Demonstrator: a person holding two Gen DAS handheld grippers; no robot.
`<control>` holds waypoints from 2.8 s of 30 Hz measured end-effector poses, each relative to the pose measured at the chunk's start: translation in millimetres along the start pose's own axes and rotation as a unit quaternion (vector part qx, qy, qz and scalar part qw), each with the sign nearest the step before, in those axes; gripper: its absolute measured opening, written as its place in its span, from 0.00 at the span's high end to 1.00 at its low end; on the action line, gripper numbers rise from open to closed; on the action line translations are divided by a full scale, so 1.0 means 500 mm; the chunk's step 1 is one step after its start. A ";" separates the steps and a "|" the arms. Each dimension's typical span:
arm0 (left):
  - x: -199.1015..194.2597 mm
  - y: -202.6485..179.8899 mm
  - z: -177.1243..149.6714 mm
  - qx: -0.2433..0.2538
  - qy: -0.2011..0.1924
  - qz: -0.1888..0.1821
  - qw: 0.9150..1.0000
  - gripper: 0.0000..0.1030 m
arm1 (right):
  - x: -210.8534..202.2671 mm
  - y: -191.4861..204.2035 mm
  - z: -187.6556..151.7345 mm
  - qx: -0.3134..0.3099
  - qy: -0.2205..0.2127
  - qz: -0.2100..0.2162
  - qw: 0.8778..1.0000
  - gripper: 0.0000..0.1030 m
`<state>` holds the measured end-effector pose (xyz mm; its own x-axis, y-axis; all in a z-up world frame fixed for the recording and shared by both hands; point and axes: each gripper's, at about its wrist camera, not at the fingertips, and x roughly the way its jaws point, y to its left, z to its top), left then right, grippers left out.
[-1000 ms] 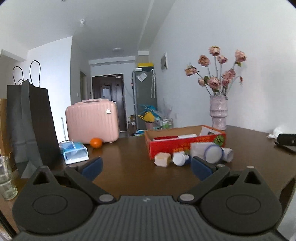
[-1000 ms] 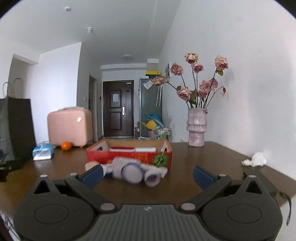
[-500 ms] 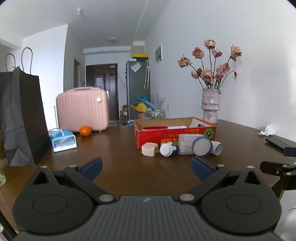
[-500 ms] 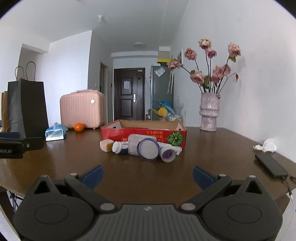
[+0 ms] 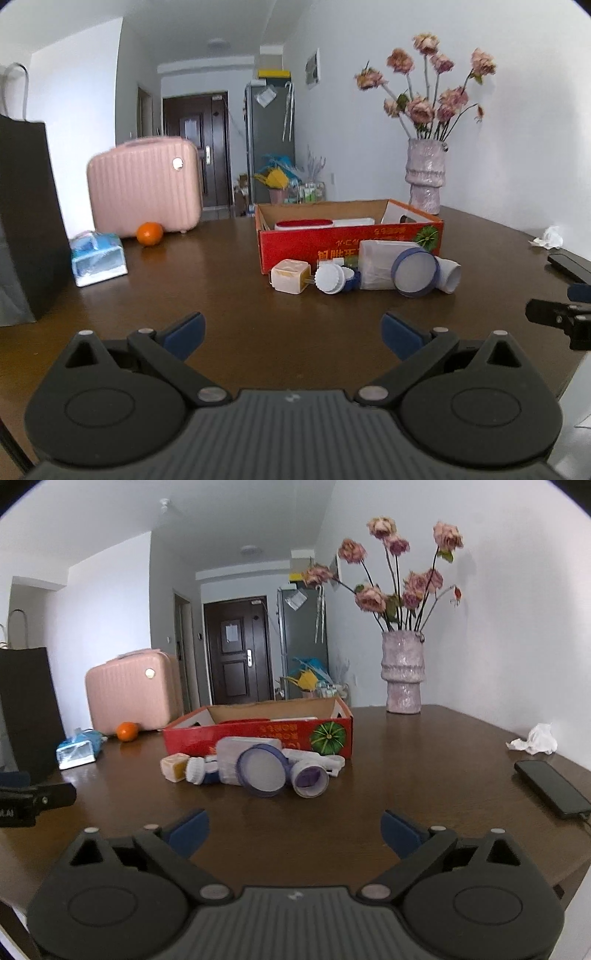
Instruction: Organize rigid objects
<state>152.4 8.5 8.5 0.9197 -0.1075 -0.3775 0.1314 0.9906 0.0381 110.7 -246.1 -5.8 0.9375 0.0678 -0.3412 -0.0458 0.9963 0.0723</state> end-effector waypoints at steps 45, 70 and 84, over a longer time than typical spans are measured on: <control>0.260 -0.072 0.038 0.115 0.108 -0.089 0.983 0.60 | 0.274 -0.045 0.097 -0.078 0.128 0.061 0.987 0.95; 0.210 -0.043 -0.014 0.035 0.132 -0.121 0.983 0.60 | 0.208 0.119 0.052 -0.172 0.128 0.152 0.965 0.45; 0.165 0.000 -0.011 0.005 0.122 -0.088 0.989 0.61 | 0.247 0.163 0.043 -0.159 0.133 0.154 0.966 0.58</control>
<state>226.4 0.0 -27.5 0.7655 -0.2531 -0.5916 0.2864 0.9573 -0.0391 230.0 -157.4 -21.8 0.7423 0.3330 -0.5815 -0.4524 0.8892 -0.0683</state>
